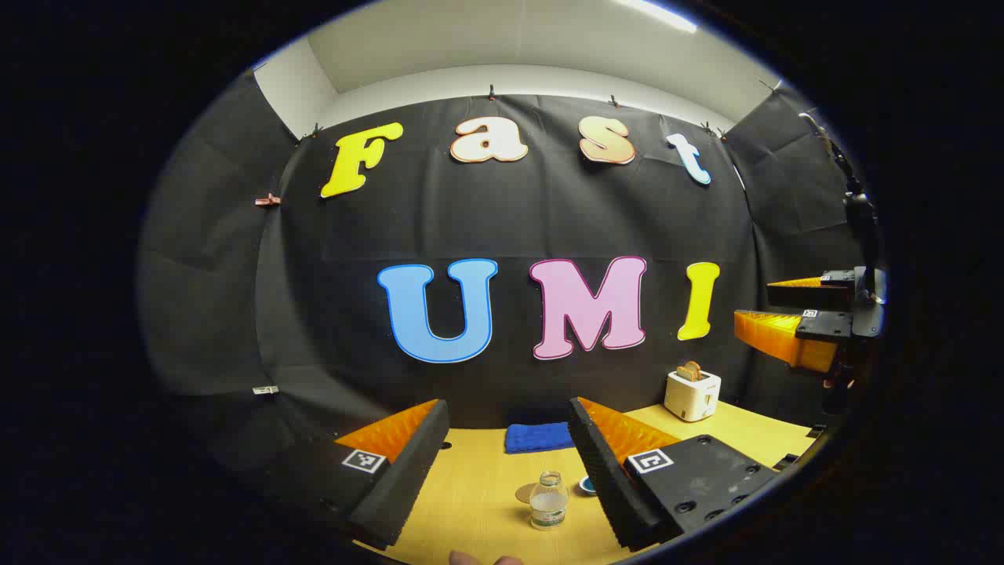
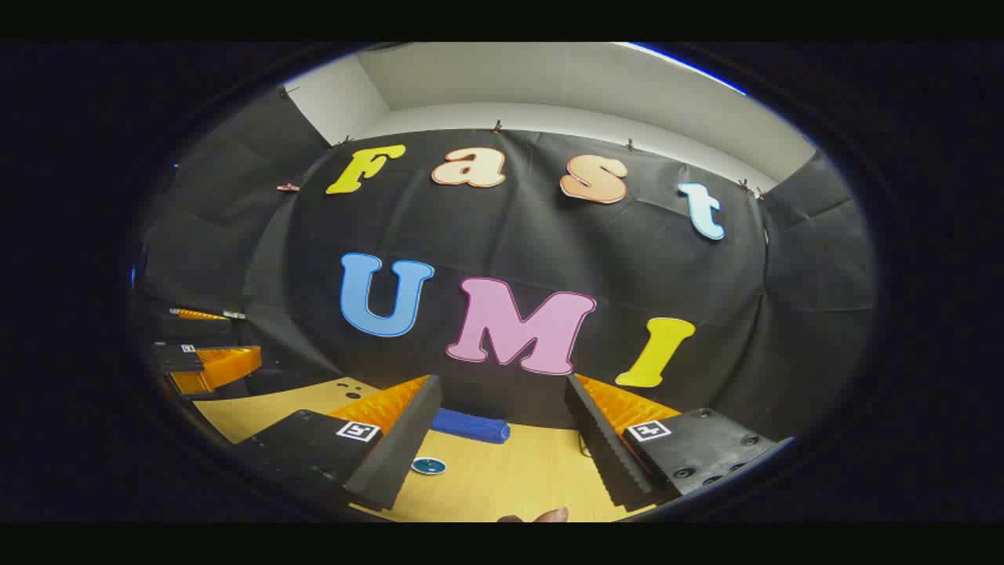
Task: Open the teacup lid with one hand, grasp the water bottle and pour water into the teacup with the other hand; after pouring, place the water bottle on the coaster and then close the teacup lid.
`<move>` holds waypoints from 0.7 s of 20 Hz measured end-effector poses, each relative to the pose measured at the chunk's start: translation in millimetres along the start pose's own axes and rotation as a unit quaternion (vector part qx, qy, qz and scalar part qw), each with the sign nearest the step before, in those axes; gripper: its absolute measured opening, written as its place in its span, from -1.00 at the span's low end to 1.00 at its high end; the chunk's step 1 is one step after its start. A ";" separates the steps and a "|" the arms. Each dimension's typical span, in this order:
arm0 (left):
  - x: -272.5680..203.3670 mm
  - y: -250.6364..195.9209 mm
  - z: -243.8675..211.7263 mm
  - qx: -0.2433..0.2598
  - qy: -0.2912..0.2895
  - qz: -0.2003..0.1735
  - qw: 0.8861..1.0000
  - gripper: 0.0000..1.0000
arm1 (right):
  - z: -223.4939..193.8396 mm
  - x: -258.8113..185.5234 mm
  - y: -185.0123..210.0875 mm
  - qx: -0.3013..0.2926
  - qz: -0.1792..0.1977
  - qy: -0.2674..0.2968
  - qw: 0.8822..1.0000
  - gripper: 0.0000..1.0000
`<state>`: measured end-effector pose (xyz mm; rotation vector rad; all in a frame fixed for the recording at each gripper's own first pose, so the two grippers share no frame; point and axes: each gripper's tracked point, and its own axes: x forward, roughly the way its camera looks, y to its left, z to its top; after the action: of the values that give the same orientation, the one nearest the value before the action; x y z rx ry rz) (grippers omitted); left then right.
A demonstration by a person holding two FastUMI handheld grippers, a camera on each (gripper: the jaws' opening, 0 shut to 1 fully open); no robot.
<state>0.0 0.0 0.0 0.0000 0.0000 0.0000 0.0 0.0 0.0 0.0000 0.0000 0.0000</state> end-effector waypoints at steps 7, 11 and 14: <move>8.7 4.3 -1.0 0.005 0.000 -0.009 1.000 0.92 | -0.2 4.0 5.1 0.003 -0.005 0.000 1.000 0.93; 11.8 10.0 -2.8 0.006 0.000 -0.009 1.000 0.92 | 1.9 4.5 8.0 0.002 -0.009 -0.003 1.000 0.93; 12.4 12.5 -3.8 0.007 0.000 -0.009 1.000 0.92 | 1.7 4.0 9.2 0.001 -0.011 -0.004 1.000 0.93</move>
<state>12.4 12.5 -3.8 0.0133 0.0005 -0.0173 4.0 9.2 1.7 0.0014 -0.0071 -0.0224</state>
